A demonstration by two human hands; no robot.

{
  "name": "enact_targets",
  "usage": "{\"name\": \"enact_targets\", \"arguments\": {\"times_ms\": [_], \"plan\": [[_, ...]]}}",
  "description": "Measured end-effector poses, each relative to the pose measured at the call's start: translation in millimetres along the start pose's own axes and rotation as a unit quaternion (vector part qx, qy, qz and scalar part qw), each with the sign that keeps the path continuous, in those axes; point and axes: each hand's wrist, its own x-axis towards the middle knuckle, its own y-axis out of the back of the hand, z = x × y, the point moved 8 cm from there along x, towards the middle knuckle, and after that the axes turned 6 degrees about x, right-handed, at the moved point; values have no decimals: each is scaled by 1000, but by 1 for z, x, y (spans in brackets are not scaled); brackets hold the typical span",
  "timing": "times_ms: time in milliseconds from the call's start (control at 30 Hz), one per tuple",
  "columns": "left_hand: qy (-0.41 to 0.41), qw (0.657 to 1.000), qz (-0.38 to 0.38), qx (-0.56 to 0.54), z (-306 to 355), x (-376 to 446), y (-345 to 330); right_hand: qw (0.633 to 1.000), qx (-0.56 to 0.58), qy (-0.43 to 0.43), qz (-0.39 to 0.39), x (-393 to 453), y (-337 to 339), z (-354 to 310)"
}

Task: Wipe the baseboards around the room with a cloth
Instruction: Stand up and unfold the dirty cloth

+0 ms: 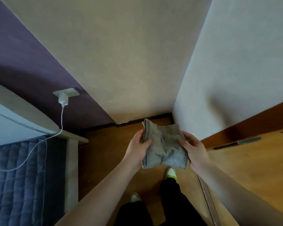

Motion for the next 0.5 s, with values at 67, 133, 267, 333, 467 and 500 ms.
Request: {"name": "enact_targets", "arguments": {"times_ms": [67, 133, 267, 333, 467, 500], "plan": [[12, 1000, 23, -8, -3, 21, 11, 1000, -6, 10, 18, 19, -8, 4], [34, 999, 17, -28, -10, 45, 17, 999, -9, 18, 45, 36, -9, 10], [21, 999, -13, -31, -13, 87, 18, 996, 34, 36, 74, 69, -5, 21], [11, 1000, -25, -13, -16, 105, 18, 995, 59, 41, 74, 83, -7, 31], [34, 999, -25, -16, -38, 143, 24, 991, 86, 47, 86, 113, -4, 56], [43, 999, -22, -19, -45, 152, 26, 991, 88, 47, 86, 121, -2, 61]]}}
